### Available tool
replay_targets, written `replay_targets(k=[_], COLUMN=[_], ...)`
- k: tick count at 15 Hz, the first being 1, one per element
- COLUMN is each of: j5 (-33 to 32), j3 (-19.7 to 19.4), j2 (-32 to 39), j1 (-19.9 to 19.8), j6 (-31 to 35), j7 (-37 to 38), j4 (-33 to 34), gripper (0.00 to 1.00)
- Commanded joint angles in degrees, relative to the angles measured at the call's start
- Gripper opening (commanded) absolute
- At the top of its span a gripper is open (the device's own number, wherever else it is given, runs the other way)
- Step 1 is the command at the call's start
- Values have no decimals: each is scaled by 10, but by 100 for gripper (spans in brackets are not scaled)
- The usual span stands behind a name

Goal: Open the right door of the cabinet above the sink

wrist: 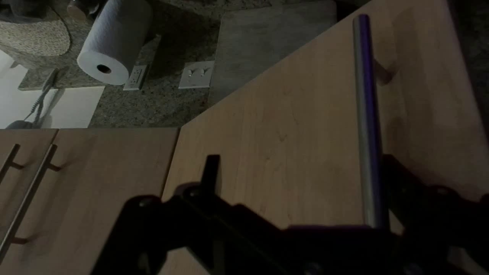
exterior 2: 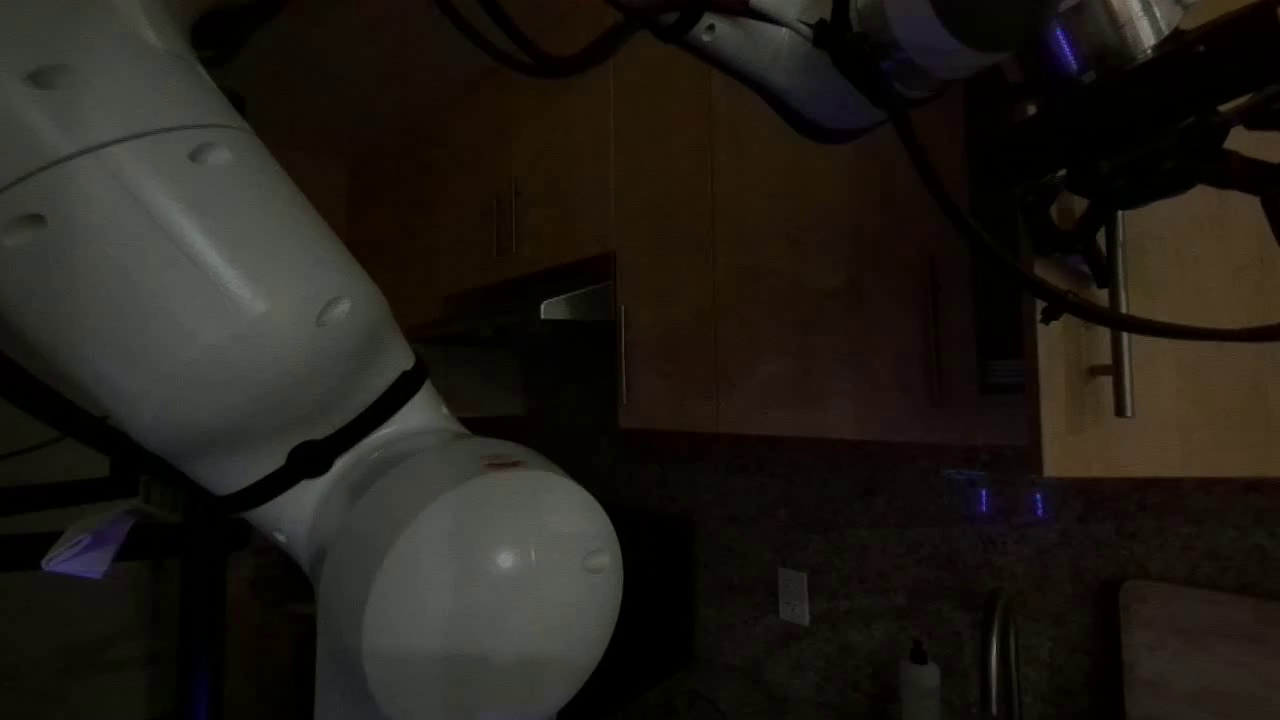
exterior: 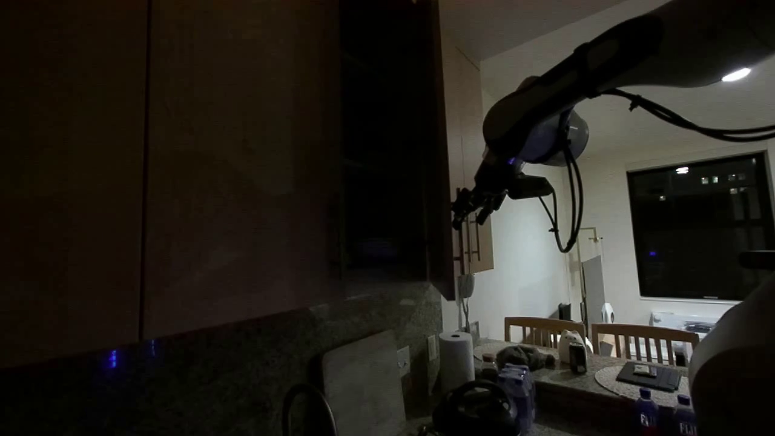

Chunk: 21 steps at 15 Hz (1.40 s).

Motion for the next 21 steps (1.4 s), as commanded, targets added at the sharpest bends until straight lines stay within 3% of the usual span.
replay_targets(k=[1, 9, 21], j5=[4, 1, 5], j3=[-27, -59, -148], j2=[-5, -15, -8], j1=[-19, -30, -9], j6=[-16, -45, -107], j7=[-54, -75, -225], j4=[32, 46, 129], gripper=[100, 100, 100])
